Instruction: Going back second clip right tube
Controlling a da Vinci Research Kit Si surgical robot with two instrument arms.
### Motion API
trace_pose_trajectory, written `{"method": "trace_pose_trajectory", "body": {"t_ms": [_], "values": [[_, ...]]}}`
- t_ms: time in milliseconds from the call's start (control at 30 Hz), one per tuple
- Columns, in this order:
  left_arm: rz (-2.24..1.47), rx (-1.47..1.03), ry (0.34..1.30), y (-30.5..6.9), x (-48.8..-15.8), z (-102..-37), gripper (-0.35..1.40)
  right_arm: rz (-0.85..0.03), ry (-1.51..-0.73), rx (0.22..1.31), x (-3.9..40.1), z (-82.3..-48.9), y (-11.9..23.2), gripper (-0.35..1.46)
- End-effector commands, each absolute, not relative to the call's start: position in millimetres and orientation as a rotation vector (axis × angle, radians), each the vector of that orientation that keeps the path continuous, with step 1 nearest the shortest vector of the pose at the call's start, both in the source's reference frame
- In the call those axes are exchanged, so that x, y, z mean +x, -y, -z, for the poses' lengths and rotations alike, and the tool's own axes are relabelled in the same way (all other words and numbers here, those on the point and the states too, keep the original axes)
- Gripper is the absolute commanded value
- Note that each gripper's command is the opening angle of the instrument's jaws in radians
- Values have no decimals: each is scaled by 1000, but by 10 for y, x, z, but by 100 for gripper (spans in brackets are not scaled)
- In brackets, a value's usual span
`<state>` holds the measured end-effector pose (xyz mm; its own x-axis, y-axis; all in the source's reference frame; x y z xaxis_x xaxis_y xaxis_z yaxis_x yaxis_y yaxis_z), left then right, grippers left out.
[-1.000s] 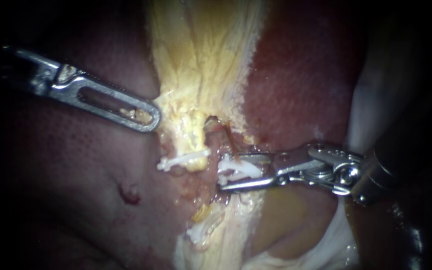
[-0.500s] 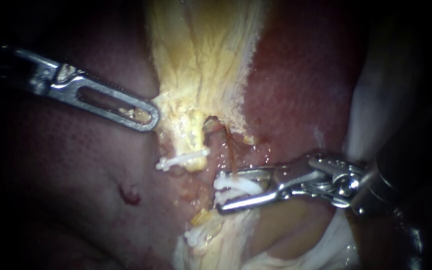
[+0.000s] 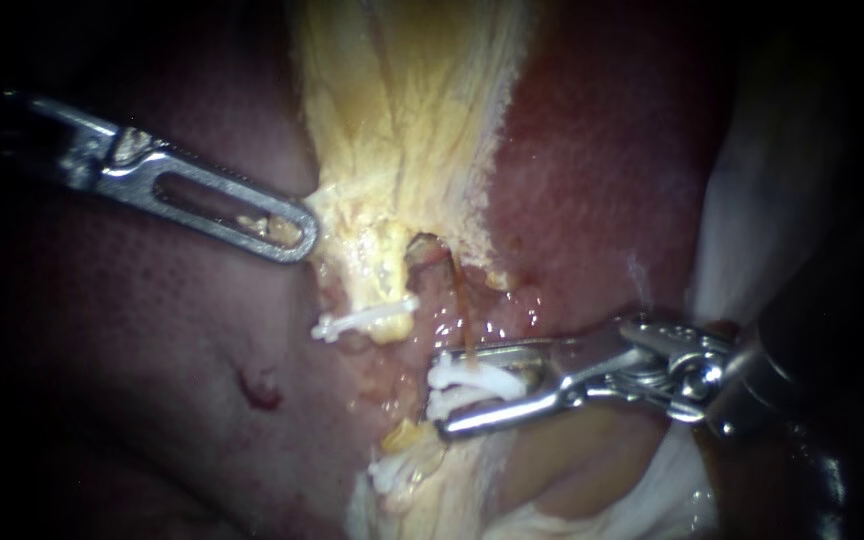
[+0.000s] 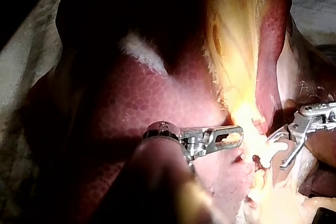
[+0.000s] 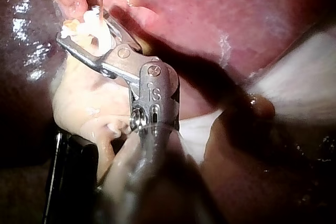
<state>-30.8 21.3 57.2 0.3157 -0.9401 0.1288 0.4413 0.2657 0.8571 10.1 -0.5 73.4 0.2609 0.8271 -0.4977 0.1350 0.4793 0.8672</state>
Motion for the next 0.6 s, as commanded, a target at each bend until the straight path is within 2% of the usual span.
{"method": "trace_pose_trajectory", "body": {"t_ms": [33, 267, 600], "values": [[1058, 820, 742, -213, -308, -572, -35, -596, -1236, 985, 98, -734, 2, 50], [1058, 820, 742, -213, -308, -572, -35, -610, -1207, 962, 75, -736, -8, 50], [1058, 820, 742, -213, -307, -572, -35, -630, -1205, 957, 59, -734, -15, 50]]}}
